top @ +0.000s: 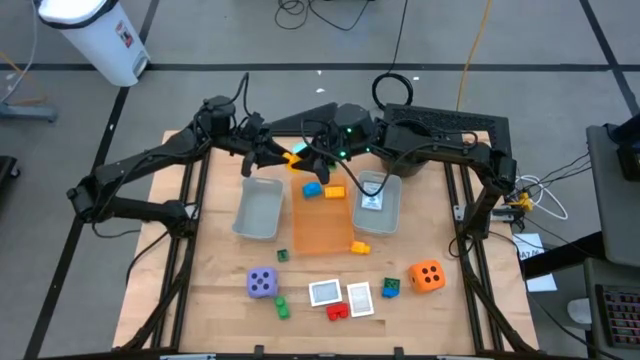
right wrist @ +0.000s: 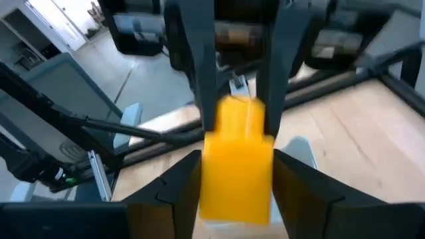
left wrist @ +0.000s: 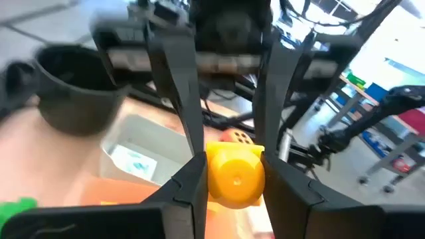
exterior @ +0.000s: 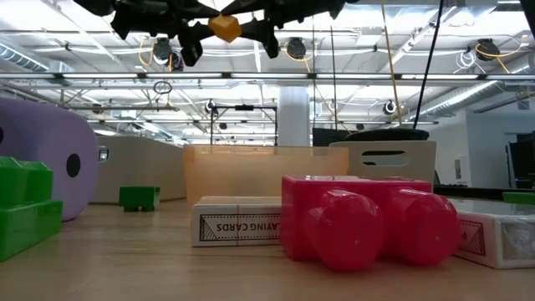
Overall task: Pick & Place Toys
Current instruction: Put the yellow game piece block into the orange bin
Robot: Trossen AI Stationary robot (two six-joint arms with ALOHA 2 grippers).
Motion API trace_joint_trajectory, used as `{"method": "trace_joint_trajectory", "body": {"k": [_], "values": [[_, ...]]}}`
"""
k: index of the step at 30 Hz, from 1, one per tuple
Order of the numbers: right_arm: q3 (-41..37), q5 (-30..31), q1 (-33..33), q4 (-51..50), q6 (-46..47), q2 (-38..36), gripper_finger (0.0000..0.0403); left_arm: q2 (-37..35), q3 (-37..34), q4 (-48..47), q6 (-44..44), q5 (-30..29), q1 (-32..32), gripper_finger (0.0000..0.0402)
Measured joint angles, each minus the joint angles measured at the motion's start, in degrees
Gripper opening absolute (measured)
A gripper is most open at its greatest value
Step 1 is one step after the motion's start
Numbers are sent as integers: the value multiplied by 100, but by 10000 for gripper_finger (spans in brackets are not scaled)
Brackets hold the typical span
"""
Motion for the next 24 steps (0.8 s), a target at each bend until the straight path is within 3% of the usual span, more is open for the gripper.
{"method": "trace_joint_trajectory", "body": {"k": [14, 24], "values": [[8, 19, -432, -100, 9, -337, 227, -8, 381, -237, 198, -127, -111, 111], [-1, 112, -853, -948, -343, -1159, 222, 65, 782, -1445, 1092, -1736, -812, 111]]}}
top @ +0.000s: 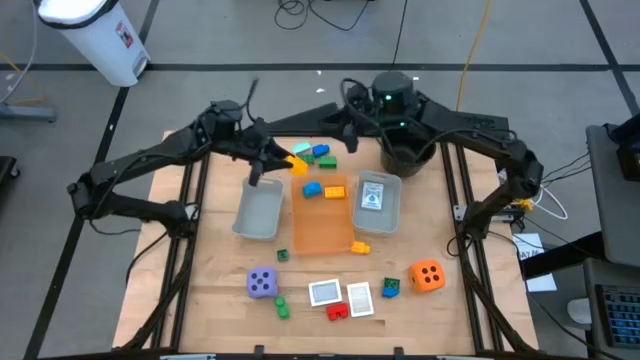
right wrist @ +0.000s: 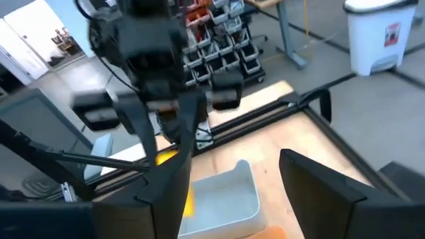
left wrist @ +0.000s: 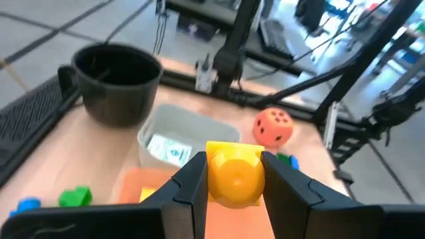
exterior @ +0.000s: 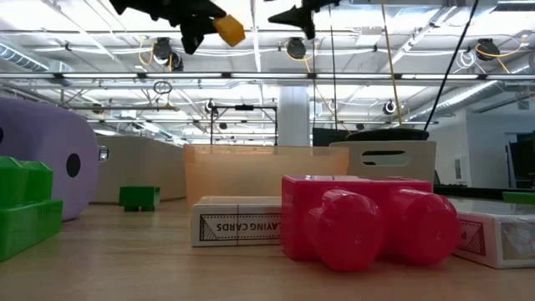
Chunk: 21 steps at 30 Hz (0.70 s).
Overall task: Pick & Place Toys
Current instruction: Put the yellow game piece block into the orange bin
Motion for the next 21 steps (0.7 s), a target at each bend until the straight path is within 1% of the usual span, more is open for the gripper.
{"method": "trace_joint_trajectory", "body": {"k": [2, 5, 8, 11, 17, 19, 21], "values": [[-7, 97, 39, -158, -190, -165, 218, 110, 0, -56, -46, -326, -198, 112], [-308, 93, 117, -73, -400, -437, 214, 366, 0, -47, -161, -889, -531, 112], [-891, 76, 169, 41, -358, -781, 213, 707, 0, -56, -384, -1315, -829, 112], [-1763, 74, 263, 403, -91, -1244, 212, 1022, 0, -58, -557, -1524, -1056, 112], [-3851, 58, 661, 2096, 1017, -2245, 212, 1510, 0, -149, -800, -2082, -1350, 112], [-4498, 65, 804, 2911, 1434, -2493, 211, 1599, 0, -279, -801, -2290, -1409, 112], [-5064, 74, 955, 3809, 1831, -2659, 210, 1681, 0, -366, -800, -2370, -1441, 113]]}}
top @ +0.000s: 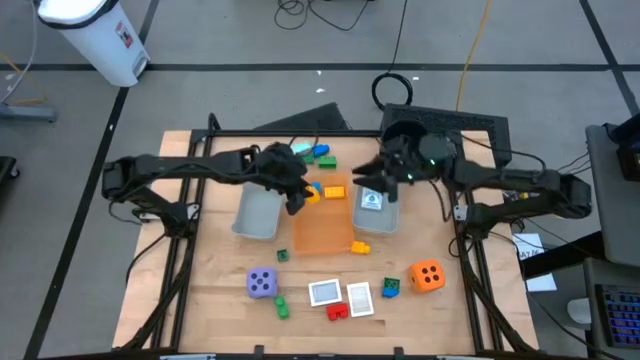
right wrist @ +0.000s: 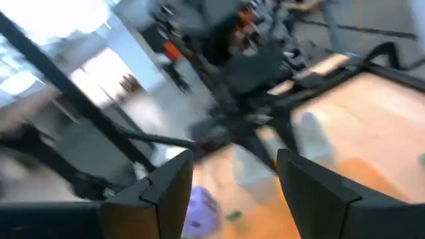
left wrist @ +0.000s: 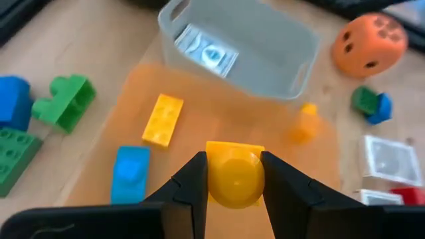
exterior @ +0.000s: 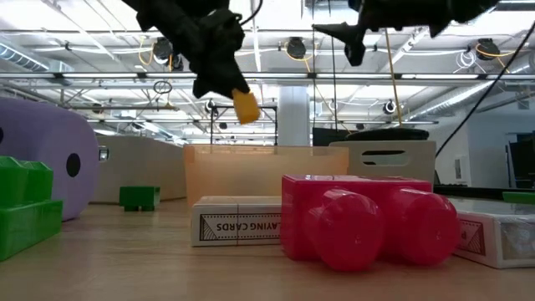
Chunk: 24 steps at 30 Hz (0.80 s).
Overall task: Pick & Place Toys
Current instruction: Put the yellow game piece block into the orange bin
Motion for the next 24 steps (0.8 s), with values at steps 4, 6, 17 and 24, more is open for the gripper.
{"method": "trace_joint_trajectory", "body": {"k": [4, 6, 17, 24], "values": [[-843, 59, 290, 1702, 543, -62, 210, 178, 4, -219, 11, -3, 35, 113], [-1115, 251, 425, 2217, 702, -62, 210, 265, 2, -427, 120, -5, 64, 113], [-1493, 1096, 578, 2206, 240, -27, 210, 800, 7, -630, 1183, -288, 316, 113], [-1491, 1792, 567, 2243, 70, -31, 210, 963, 7, -715, 1758, -284, 509, 113]]}}
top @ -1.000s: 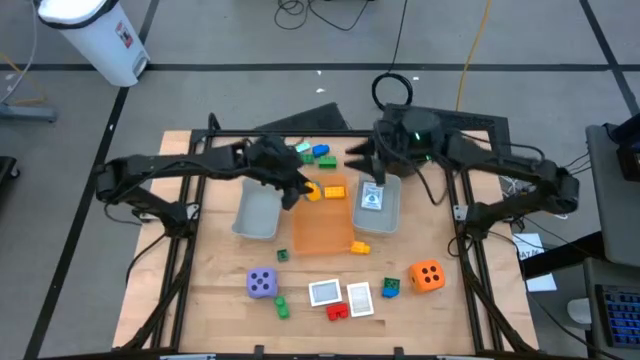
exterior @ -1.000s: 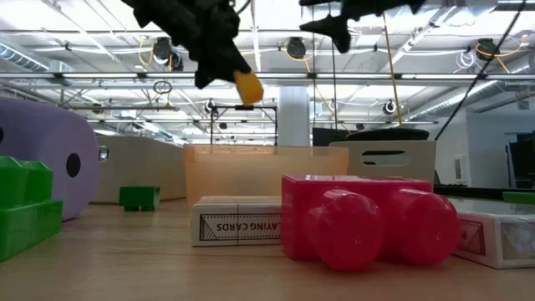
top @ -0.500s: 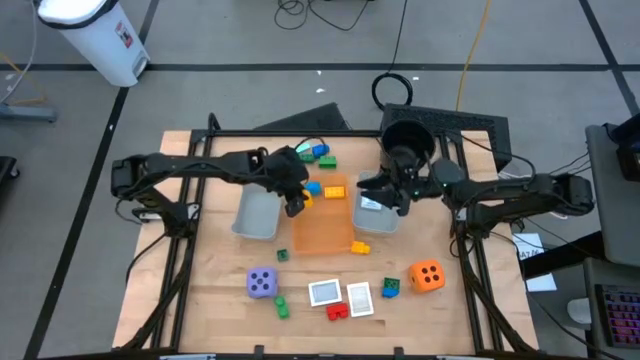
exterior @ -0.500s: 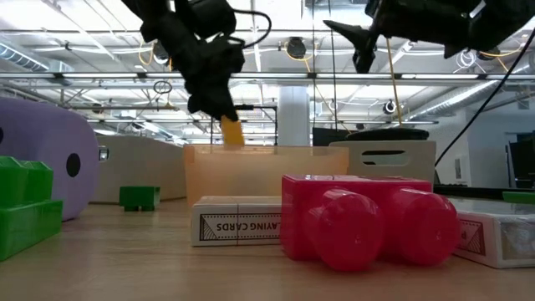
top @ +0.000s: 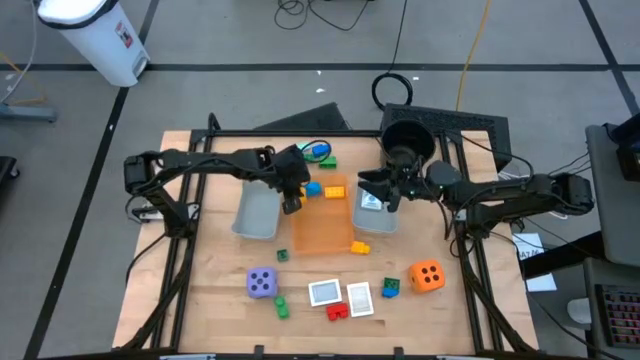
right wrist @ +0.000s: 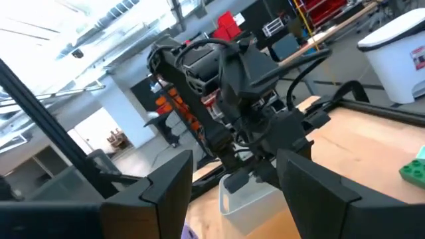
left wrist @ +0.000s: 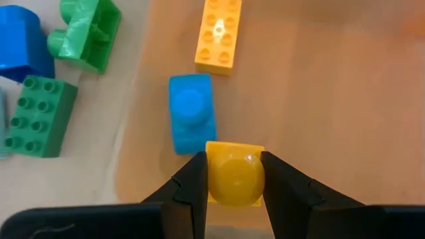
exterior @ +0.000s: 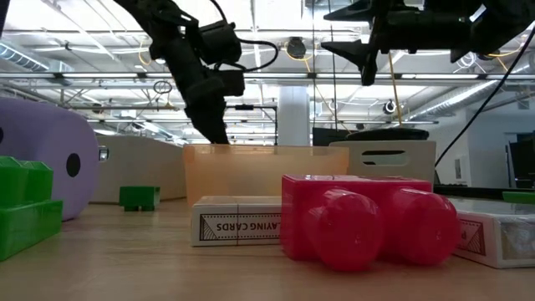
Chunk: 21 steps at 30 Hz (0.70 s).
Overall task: Pick & Place Toys
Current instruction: Put the yellow game piece block into the orange bin
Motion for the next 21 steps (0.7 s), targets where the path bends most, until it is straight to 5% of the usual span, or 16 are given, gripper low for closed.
{"method": "trace_joint_trajectory", "body": {"k": [21], "values": [[0, 55, -223, -39, -82, 0, 210, 282, 0, -198, 334, 110, 348, 113]]}}
